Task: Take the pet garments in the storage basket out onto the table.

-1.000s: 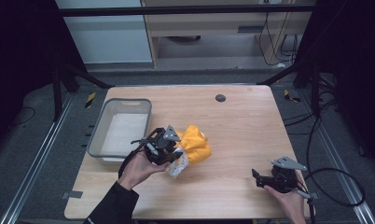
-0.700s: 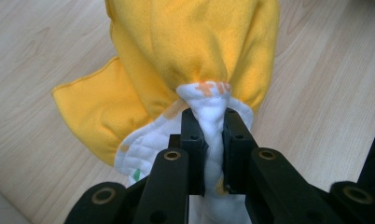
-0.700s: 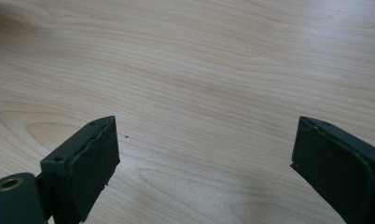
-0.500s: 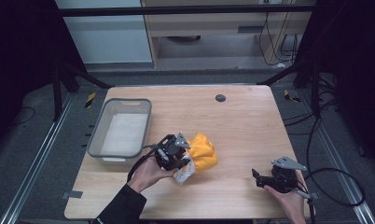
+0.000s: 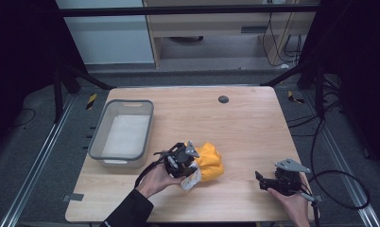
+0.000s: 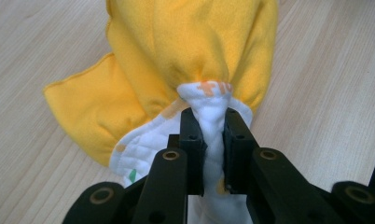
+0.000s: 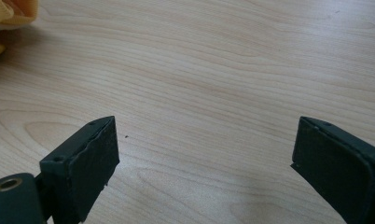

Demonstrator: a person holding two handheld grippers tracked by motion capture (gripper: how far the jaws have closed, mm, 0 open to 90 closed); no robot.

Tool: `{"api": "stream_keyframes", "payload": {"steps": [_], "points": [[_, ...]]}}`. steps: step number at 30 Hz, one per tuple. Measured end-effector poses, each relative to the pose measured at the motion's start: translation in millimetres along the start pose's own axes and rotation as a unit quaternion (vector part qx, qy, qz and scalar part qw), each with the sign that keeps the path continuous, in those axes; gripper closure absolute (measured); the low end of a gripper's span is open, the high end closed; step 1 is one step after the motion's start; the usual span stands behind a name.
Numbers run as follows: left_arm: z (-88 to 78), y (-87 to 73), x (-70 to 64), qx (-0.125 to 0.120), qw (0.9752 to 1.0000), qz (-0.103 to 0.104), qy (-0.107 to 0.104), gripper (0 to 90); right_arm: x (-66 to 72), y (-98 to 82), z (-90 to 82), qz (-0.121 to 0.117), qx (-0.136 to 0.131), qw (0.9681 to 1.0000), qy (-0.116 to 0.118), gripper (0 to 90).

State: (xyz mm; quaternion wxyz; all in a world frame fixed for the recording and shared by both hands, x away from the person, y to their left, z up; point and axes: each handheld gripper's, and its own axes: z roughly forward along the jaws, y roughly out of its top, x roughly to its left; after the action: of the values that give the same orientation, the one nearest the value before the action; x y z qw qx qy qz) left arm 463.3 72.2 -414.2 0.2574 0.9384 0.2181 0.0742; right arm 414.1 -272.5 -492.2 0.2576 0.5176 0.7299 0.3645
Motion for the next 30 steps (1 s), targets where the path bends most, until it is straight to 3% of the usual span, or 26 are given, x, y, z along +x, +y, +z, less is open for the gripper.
{"api": "stream_keyframes", "payload": {"steps": [11, 20, 30], "points": [[12.8, -2.3, -1.9, 0.024, 0.9996, 0.004, -0.014, 75.7, -0.4, -0.2, 0.6, -0.003, 0.0, 1.0, -0.001, 6.9], [13.0, -3.2, -2.9, 0.027, 0.9994, 0.005, -0.018, 68.4, -0.2, -0.4, 0.7, -0.003, 0.001, 1.0, -0.001, 6.7], [-0.6, -7.3, -2.0, -0.001, 0.9999, -0.005, -0.015, 53.9, -0.3, -0.4, 0.8, -0.005, 0.0, 1.0, -0.002, 6.6]]}}
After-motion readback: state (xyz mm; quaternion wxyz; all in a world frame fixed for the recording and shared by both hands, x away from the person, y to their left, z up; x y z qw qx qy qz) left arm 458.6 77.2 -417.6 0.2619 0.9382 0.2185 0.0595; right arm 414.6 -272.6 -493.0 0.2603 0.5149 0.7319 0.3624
